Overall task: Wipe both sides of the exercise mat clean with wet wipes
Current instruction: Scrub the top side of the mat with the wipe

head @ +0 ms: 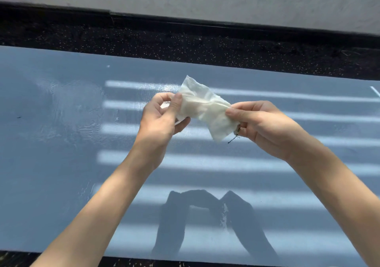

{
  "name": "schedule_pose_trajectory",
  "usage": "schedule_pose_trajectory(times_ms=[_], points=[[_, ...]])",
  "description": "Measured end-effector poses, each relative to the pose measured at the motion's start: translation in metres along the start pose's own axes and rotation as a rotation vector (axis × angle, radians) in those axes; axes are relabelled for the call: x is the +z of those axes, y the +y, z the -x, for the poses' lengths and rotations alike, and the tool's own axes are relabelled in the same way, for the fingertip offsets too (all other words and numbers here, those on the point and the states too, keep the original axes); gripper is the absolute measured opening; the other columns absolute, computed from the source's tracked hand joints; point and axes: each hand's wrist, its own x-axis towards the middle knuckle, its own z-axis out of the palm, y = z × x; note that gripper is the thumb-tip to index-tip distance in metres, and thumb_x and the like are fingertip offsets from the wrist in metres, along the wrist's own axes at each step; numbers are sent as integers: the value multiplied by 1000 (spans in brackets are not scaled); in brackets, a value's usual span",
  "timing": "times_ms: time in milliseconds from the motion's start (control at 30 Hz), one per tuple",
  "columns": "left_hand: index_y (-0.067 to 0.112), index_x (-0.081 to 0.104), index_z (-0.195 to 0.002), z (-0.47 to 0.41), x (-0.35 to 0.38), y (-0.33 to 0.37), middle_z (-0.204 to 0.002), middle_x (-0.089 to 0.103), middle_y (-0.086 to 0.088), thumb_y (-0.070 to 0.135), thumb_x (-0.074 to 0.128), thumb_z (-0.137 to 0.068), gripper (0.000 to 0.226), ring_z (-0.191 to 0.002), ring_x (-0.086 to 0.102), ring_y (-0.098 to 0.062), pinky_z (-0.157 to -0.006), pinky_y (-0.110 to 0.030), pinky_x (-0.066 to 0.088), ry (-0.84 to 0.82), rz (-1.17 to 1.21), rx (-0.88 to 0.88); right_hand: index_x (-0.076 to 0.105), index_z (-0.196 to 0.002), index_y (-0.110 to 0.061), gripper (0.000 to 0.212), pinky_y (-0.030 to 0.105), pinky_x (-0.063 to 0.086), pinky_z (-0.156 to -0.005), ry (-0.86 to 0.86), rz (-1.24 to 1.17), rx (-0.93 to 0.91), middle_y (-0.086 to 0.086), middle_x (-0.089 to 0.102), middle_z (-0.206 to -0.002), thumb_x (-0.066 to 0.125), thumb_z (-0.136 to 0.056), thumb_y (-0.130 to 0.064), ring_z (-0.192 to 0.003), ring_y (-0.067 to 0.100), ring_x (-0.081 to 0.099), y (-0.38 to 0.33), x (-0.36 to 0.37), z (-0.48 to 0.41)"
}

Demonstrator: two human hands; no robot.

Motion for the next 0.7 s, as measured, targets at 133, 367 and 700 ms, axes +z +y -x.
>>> schedule_pose_trajectory(times_ms=[133,367,700], points=[[15,54,-100,-3,-1,4,-81,69,-1,28,51,-102,14,-73,67,-11,-66,-22,56,32,-64,-39,66,-86,-3,12,38,41,-75,-21,53,69,14,59,-86,55,-89,-4,-80,25,51,-5,0,0],[2,64,-103,9,12,3,-94,73,-10,32,61,-83,36,-82,72,-19,-75,-31,61,-64,584,-407,64,-103,5,21,39,42,-77,-71,-1,104,16,61,-93,47,-94,-4,-84,26,54,1,6,2],[9,62,-98,8,12,-15,-88,73,-5,10,51,-98,11,-88,70,-23,-79,-40,60,-53,564,-371,67,-90,2,12,15,48,-56,120,147,9,10,58,-76,56,-90,6,-62,13,51,-7,-7,0]])
